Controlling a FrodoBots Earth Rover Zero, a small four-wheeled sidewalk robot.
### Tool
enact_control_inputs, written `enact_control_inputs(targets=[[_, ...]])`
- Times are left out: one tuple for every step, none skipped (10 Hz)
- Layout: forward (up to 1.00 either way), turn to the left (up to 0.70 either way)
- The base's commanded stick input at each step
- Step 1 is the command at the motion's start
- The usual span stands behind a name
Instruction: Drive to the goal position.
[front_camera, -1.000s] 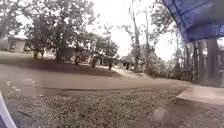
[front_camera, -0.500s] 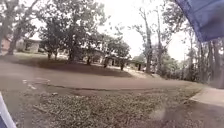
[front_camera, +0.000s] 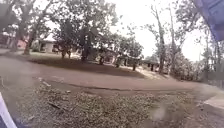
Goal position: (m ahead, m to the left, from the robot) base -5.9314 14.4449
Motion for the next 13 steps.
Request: enact_control_inputs(targets=[[0.0, 0.0], [0.0, 0.0], [0.0, 0.0], [0.0, 0.0], [0.0, 0.0], [0.0, 0.0], [0.0, 0.0], [0.42, 0.0], [0.67, 0.0], [0.7, 0.0], [0.7, 0.0], [0.7, 0.0], [0.7, 0.0]])
